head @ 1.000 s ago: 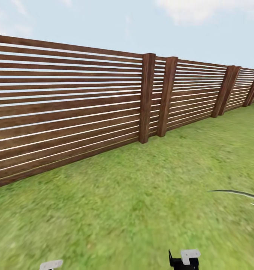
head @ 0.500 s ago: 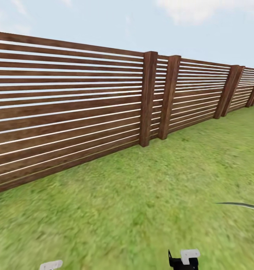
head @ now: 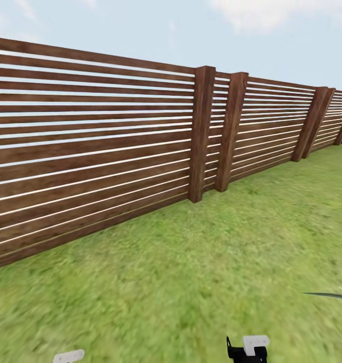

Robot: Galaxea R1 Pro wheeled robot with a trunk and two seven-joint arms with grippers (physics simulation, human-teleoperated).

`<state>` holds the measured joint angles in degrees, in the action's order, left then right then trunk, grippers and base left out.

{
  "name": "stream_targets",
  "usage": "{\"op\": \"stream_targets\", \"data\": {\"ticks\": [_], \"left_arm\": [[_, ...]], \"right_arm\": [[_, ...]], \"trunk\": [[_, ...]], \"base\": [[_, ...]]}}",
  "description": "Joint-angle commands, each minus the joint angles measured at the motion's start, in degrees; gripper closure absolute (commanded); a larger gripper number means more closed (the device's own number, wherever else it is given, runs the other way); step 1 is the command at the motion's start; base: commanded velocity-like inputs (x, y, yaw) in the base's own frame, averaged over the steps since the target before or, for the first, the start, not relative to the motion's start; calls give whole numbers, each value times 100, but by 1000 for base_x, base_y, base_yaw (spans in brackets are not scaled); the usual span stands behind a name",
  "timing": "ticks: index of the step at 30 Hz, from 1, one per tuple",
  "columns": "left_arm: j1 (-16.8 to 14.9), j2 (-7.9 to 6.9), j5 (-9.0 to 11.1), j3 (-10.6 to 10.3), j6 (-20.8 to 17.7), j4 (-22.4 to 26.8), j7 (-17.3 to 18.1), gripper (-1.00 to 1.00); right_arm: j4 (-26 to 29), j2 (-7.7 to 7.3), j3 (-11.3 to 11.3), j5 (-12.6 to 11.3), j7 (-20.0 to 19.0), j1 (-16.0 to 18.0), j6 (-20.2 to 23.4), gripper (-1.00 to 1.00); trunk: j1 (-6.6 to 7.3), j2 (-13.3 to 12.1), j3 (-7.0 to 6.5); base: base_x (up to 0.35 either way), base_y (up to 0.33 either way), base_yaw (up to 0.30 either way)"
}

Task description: Pick up the pesticide atomizer in the garden and spray insectifuge to fully cover both potted plants in the garden.

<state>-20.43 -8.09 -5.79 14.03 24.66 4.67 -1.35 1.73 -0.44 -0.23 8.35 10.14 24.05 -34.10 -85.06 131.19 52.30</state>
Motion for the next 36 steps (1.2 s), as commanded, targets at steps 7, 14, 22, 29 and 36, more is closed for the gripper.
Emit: {"op": "stream_targets", "data": {"ticks": [7,14,22,29,36], "left_arm": [[-4,0,-59,38,21,-8,-14,100],[-4,0,-63,38,21,-10,-14,100],[-4,0,-63,38,21,-8,-14,100],[-4,0,-63,38,21,-6,-14,100],[-4,0,-63,38,21,-2,-14,100]], "right_arm": [[-4,0,-3,61,50,4,-3,-100],[-5,0,-3,61,50,4,-4,-100],[-5,0,-3,61,49,4,-6,-100],[-2,0,-3,61,42,4,-1,-100],[-5,0,-3,61,41,4,-1,-100]], "trunk": [[-2,2,5],[-2,2,5],[-2,2,5],[-2,2,5],[-2,2,5]], "base": [[339,0,0],[339,0,0],[339,0,0],[339,0,-35],[339,0,-244]]}}
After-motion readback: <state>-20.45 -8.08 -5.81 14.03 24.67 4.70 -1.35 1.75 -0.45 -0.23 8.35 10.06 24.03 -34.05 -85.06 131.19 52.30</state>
